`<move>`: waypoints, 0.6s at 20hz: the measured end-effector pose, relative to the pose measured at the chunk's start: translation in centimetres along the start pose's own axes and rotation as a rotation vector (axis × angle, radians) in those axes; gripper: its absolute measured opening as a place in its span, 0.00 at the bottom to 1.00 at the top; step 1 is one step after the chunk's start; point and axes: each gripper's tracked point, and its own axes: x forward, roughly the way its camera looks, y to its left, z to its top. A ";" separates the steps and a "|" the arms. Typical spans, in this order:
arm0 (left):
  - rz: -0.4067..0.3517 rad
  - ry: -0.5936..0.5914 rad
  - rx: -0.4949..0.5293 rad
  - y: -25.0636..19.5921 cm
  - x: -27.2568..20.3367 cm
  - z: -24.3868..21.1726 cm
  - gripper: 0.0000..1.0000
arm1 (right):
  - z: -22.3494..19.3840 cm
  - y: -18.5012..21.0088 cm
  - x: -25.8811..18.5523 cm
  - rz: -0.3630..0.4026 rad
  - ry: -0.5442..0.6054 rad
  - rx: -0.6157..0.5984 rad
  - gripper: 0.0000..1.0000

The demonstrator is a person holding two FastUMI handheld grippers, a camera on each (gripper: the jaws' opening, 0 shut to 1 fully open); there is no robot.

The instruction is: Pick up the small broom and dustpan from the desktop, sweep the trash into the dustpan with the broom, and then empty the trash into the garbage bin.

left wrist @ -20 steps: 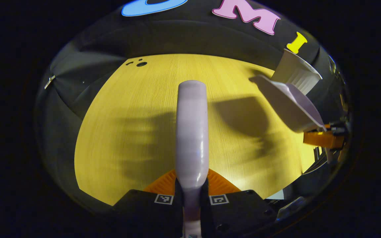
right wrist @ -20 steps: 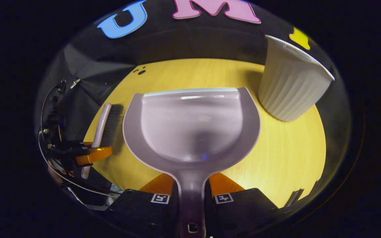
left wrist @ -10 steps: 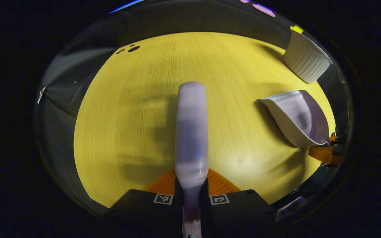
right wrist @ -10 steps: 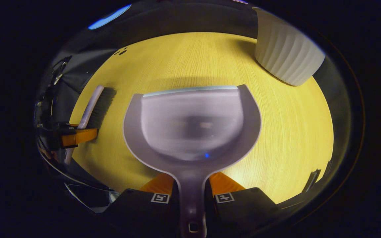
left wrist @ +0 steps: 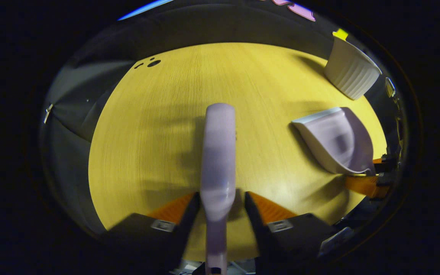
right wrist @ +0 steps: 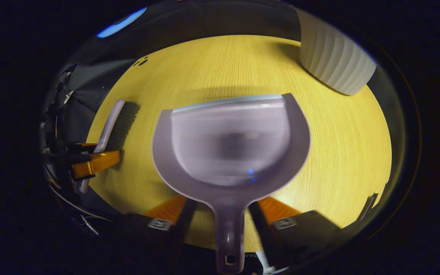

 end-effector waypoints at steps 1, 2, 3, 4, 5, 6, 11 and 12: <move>0.001 -0.019 -0.005 0.1 -1.2 0.0 0.97 | 0.1 -0.2 0.0 -0.012 -0.017 -0.001 0.97; 0.006 -0.045 -0.007 0.2 -1.8 0.1 0.95 | 0.5 -0.2 -1.0 -0.020 -0.032 -0.010 0.98; 0.017 -0.081 -0.014 0.4 -3.1 0.4 0.95 | 0.9 -0.1 -1.9 -0.026 -0.056 -0.021 1.00; 0.021 -0.124 -0.023 0.4 -4.6 0.8 0.95 | 1.2 0.0 -3.2 -0.034 -0.086 -0.031 1.00; 0.021 -0.181 -0.035 0.3 -6.2 1.5 0.95 | 1.6 0.1 -4.6 -0.041 -0.127 -0.035 0.99; 0.017 -0.246 -0.048 0.4 -8.1 2.4 0.95 | 2.4 0.3 -6.1 -0.037 -0.177 -0.034 0.99; 0.133 -0.674 -0.055 0.8 -20.7 6.0 0.95 | 8.4 1.9 -15.1 -0.030 -0.533 -0.010 0.99; 0.135 -0.741 -0.076 0.7 -22.7 6.2 0.95 | 9.6 2.4 -17.0 -0.023 -0.608 -0.008 0.99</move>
